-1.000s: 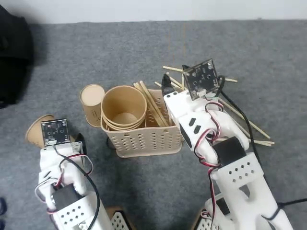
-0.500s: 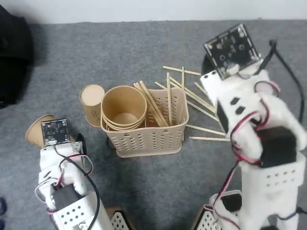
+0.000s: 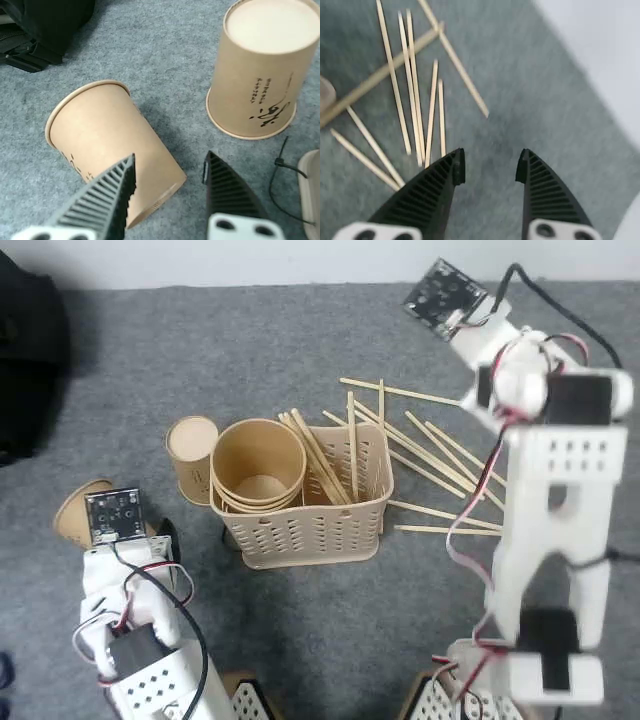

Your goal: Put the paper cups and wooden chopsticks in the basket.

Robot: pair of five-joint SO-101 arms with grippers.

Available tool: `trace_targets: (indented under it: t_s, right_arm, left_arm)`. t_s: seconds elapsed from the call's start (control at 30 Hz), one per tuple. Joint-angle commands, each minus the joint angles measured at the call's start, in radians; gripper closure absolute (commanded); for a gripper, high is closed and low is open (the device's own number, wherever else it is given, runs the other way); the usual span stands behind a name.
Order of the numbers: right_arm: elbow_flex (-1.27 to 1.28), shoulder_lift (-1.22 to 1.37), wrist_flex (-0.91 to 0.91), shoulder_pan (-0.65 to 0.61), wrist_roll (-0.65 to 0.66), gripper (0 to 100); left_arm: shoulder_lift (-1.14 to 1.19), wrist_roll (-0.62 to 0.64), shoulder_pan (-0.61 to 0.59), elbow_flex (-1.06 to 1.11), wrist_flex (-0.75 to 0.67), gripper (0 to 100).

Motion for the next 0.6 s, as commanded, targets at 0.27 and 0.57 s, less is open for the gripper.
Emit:
trace_targets:
  t_s: [0.27, 0.57]
  right_arm:
    - [-0.049, 0.392, -0.108, 0.116, 0.049, 81.6]
    - [-0.049, 0.625, -0.237, 0.099, 0.048, 87.1]
  left_arm:
    - [-0.011, 0.003, 0.008, -0.005, -0.025, 79]
    - [-0.011, 0.003, 0.008, 0.002, -0.038, 79]
